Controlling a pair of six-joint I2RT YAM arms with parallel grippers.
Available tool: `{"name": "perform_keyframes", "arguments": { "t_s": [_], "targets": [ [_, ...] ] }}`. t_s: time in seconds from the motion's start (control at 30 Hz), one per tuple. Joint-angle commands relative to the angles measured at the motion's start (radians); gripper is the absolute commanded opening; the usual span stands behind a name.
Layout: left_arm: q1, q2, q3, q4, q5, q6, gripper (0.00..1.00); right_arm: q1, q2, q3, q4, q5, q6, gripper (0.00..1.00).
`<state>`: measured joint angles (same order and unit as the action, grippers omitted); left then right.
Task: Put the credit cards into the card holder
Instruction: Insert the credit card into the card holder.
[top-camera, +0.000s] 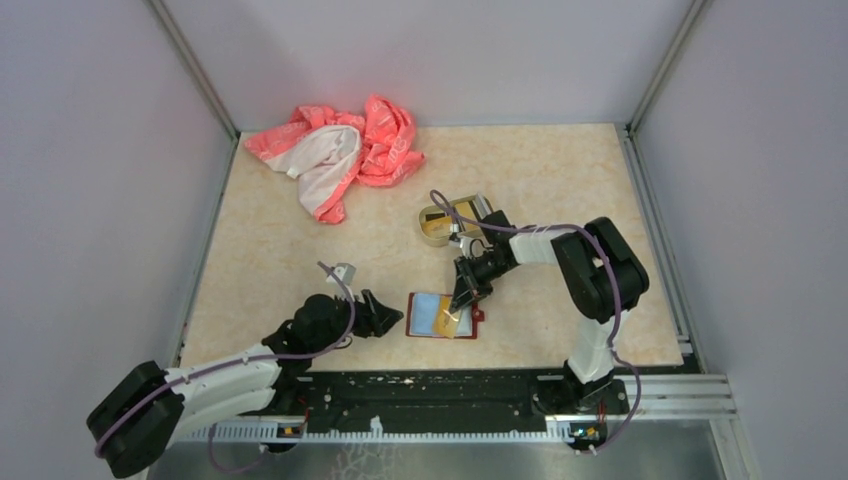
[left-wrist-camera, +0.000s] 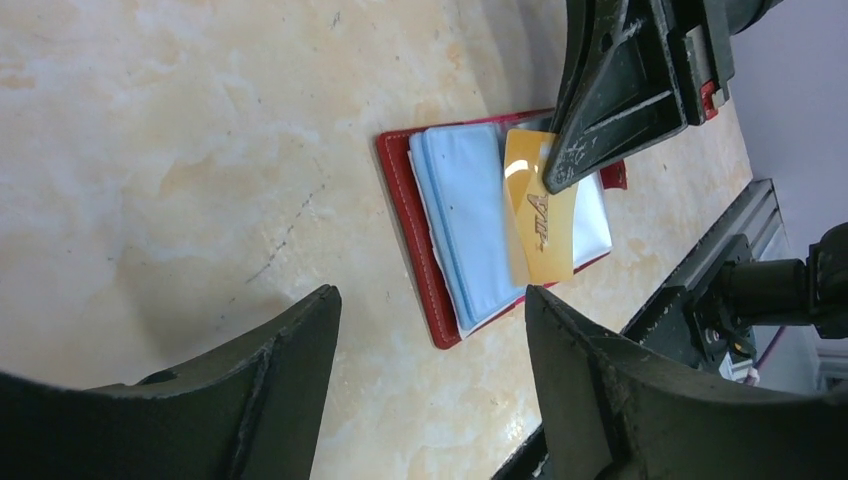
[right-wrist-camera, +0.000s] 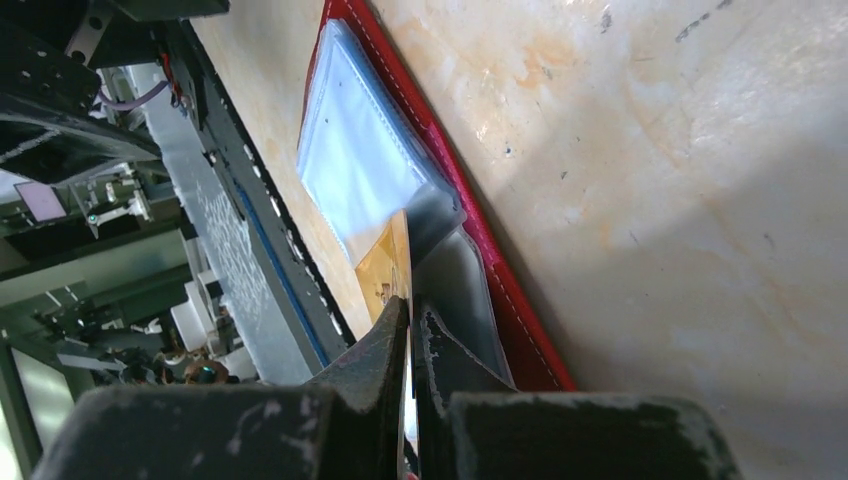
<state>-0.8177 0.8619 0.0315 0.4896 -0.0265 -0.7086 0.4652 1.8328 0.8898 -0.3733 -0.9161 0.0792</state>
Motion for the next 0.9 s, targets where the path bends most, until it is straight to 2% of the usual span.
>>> {"name": "perform_keyframes", "arguments": {
  "t_s": [0.0,0.07,0.13,0.3,0.53,0.87],
  "targets": [
    [0.0,0.045,0.031,-0.063,0.081,-0.045,0.72,0.01,-0.009,0.01,0.052,0.059,0.037,0.0],
    [0.0,0.109,0.054,-0.058,0.133,-0.034,0.69,0.01,0.008,0.012,0.042,0.065,0.04,0.01],
    [0.0,0.186,0.082,-0.042,0.176,-0.032,0.61,0.01,0.01,0.006,0.044,0.086,0.045,0.03],
    [-0.004,0.342,0.158,-0.057,0.18,-0.02,0.55,0.01,0.002,-0.017,0.06,0.16,0.091,0.05],
    [-0.009,0.339,0.189,-0.116,0.139,-0.001,0.54,0.021,0.005,-0.024,0.074,0.266,0.161,0.07],
    [-0.011,0.422,0.204,-0.09,0.162,0.005,0.52,0.056,0.034,0.009,0.058,0.307,0.182,0.08]
  ]
}}
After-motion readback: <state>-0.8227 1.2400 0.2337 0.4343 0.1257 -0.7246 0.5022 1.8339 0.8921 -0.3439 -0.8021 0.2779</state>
